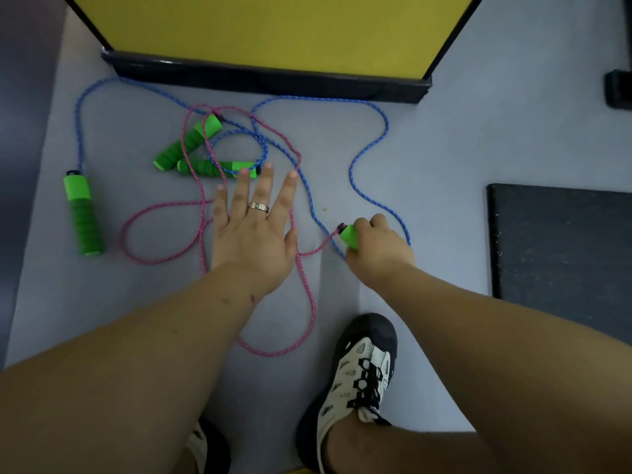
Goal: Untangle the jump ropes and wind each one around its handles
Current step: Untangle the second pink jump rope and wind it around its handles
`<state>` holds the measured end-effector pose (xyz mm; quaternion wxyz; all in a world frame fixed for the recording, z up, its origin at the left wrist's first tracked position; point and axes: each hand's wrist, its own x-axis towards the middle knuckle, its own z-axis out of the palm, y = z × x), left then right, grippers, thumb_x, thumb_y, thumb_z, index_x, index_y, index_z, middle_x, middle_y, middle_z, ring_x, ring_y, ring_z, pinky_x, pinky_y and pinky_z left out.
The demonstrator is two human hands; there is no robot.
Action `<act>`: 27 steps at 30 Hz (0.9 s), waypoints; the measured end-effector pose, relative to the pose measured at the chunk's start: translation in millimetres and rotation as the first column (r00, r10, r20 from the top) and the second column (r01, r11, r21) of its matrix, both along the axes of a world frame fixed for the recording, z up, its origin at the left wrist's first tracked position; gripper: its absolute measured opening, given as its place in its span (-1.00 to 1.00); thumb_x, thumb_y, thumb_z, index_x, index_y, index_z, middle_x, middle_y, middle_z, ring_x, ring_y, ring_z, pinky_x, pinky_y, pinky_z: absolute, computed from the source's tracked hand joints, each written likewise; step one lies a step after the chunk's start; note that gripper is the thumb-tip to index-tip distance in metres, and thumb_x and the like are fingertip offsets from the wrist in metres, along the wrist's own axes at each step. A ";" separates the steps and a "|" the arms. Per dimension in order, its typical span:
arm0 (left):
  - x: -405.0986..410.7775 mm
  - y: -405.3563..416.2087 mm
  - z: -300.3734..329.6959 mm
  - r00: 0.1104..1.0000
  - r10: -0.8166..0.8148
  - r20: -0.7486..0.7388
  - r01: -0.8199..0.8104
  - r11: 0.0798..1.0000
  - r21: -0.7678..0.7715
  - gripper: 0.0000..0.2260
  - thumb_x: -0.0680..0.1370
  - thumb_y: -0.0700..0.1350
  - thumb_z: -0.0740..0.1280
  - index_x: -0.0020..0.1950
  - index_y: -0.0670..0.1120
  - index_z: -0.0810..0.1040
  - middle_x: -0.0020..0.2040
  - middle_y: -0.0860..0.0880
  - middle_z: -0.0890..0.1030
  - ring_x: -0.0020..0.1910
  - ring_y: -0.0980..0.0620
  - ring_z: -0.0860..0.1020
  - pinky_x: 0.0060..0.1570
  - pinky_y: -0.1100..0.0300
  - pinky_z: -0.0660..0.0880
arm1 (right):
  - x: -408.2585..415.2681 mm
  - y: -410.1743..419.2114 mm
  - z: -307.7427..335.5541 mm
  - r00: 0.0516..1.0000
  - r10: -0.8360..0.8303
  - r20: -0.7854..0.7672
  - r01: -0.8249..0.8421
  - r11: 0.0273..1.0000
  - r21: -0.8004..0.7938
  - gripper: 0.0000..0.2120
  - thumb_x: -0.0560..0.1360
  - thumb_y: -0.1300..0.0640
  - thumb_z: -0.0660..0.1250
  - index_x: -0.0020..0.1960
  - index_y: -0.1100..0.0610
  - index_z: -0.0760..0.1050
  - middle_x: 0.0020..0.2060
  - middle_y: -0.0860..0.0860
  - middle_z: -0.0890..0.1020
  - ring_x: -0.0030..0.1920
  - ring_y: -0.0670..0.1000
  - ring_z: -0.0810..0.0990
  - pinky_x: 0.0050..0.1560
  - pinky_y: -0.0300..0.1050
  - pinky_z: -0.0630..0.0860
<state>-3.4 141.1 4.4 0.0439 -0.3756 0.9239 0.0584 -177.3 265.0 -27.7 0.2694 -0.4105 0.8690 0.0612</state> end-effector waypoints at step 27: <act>65.9 -46.0 248.3 0.961 0.148 -0.233 -0.131 0.987 0.090 -0.88 0.53 0.06 0.32 -0.03 0.05 0.46 -0.12 0.01 0.55 -0.02 -0.18 0.57 -0.24 0.11 0.29 | 77.7 -75.7 305.7 0.553 -0.416 0.721 0.777 0.571 -0.267 -0.62 0.50 0.25 0.17 0.25 -0.03 0.50 0.10 0.03 0.60 -0.13 0.03 0.57 0.02 0.00 0.60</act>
